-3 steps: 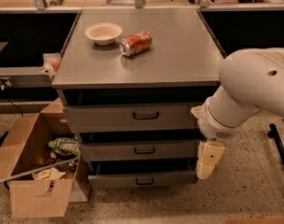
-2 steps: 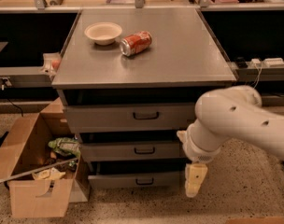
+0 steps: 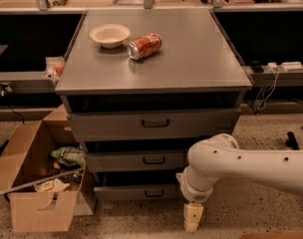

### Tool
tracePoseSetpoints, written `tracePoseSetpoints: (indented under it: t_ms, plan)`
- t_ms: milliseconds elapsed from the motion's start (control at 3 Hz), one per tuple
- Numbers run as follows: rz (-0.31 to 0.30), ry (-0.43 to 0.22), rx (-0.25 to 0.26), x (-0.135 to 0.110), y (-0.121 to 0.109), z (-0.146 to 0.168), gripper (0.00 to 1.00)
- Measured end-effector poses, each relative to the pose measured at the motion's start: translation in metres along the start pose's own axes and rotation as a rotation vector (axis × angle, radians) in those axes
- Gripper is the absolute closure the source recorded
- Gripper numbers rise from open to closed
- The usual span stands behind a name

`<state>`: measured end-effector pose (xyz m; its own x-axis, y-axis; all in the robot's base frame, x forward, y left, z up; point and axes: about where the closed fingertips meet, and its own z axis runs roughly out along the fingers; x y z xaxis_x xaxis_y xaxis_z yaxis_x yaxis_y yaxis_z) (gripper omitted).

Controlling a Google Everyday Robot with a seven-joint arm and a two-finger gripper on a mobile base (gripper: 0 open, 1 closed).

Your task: Open bottom drawer

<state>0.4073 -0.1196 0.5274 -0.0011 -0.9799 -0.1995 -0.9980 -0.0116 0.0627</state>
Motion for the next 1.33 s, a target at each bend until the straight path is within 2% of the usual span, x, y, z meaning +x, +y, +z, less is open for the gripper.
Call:
tracePoseSetpoints:
  t_ms: [333, 667, 1000, 1333]
  plan:
    - [0.0, 0.0, -0.001, 0.0, 0.0, 0.0, 0.0]
    - [-0.002, 0.012, -0.015, 0.001, -0.003, 0.02, 0.0]
    - [-0.028, 0.05, -0.045, 0.004, -0.006, 0.086, 0.0]
    - [-0.052, 0.052, -0.024, 0.01, -0.031, 0.163, 0.0]
